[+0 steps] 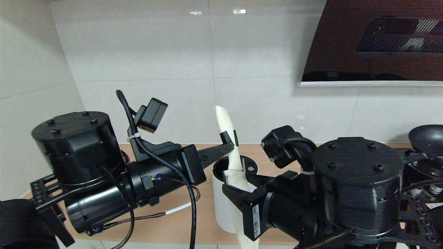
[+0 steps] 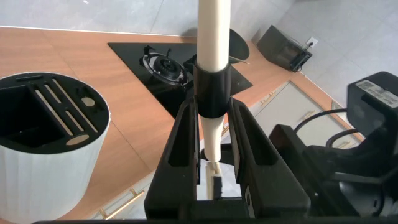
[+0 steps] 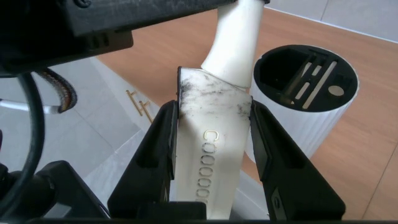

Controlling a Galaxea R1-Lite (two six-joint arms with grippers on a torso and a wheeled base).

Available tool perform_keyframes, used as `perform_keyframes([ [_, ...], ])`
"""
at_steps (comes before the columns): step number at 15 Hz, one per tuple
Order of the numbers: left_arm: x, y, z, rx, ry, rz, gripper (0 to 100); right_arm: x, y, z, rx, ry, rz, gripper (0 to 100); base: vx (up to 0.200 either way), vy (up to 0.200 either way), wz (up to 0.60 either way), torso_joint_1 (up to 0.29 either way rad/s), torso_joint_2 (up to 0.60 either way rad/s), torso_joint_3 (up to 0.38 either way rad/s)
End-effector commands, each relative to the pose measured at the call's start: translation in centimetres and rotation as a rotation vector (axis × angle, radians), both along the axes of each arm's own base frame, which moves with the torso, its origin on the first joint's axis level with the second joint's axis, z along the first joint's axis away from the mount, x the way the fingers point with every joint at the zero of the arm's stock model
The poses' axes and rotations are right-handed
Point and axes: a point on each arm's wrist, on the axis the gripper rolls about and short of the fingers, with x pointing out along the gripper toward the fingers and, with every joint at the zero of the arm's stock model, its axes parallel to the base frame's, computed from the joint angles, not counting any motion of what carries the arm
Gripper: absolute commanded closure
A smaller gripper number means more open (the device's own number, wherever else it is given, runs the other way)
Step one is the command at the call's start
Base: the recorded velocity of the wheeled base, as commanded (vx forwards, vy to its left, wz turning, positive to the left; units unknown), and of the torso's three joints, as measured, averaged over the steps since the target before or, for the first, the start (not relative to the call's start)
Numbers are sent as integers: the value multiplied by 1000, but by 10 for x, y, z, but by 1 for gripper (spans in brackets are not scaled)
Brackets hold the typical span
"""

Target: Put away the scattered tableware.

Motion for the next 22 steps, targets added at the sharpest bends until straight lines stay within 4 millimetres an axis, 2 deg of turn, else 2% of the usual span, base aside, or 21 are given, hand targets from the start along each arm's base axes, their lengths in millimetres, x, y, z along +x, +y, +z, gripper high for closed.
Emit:
perform_keyframes([
  [1,0,0,1,-2,-2,0,100,0,0,0,1,-1,-2,100,0,0,0,0,0,0],
  [14,-1,2,-1,6,2,0,100,1,0,0,3,-3,-6,100,0,0,0,0,0,0],
  [15,-1,2,0,5,1,0,0,1,0,0,4,-4,-6,100,0,0,0,0,0,0],
  [22,1,5,3,-4,-9,15,0,0,0,0,4,-4,-5,100,0,0,0,0,0,0],
])
